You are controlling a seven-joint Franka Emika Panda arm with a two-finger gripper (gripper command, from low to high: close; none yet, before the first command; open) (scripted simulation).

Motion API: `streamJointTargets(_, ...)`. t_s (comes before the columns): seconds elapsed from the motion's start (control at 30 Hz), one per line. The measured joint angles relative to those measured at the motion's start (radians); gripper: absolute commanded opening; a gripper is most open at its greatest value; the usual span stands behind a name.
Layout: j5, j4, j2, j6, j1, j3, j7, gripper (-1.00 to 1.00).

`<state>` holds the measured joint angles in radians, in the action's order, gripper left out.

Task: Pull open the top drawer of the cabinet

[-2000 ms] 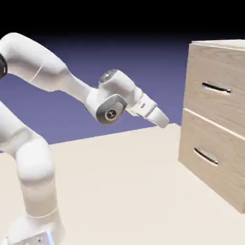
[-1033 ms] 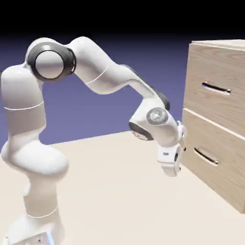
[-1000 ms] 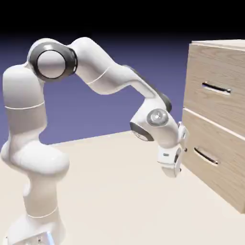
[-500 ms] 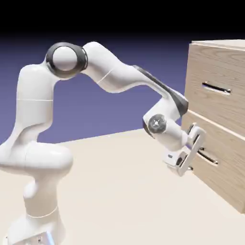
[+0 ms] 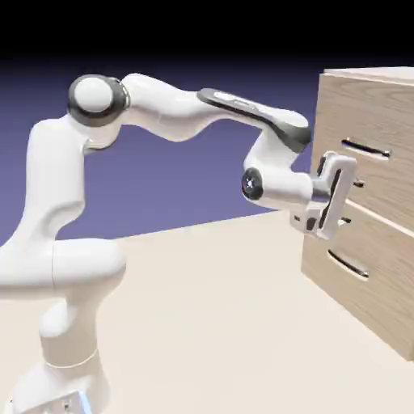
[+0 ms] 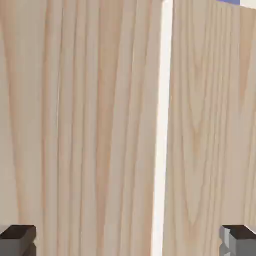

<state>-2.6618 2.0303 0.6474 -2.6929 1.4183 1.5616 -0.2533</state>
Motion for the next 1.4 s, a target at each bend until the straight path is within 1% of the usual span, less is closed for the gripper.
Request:
streamJointTargets(0.13,-0.171,-0.050,0.078,0.022,0.090,0.100,0.031,0.00)
streamJointTargets(0.17,-0.171,-0.050,0.078,0.022,0.090,0.100,0.031,0.00)
streamJointTargets(0.37,-0.157,-0.239,0.125,-0.012,-0.127,-0.057,-0.035,0.00)
streamJointTargets(0.4,-0.157,-0.241,0.125,-0.013,-0.129,-0.058,-0.035,-1.00)
streamJointTargets(0.47,-0.157,-0.241,0.125,-0.013,-0.129,-0.058,-0.035,-1.00)
streamJointTargets(0.67,-0.165,-0.048,0.098,0.028,0.088,0.104,0.006,-1.00)
streamJointTargets(0.87,-0.153,0.131,0.119,0.058,0.306,0.277,0.007,-1.00)
streamJointTargets(1.1,-0.113,0.344,0.204,0.078,0.559,0.475,-0.034,-1.00)
streamJointTargets(1.33,-0.041,0.556,0.341,0.058,0.813,0.655,-0.101,-1.00)
streamJointTargets(1.37,-0.031,0.578,0.358,0.053,0.840,0.673,-0.109,1.00)
streamJointTargets(1.4,-0.030,0.578,0.358,0.052,0.840,0.673,-0.109,1.00)
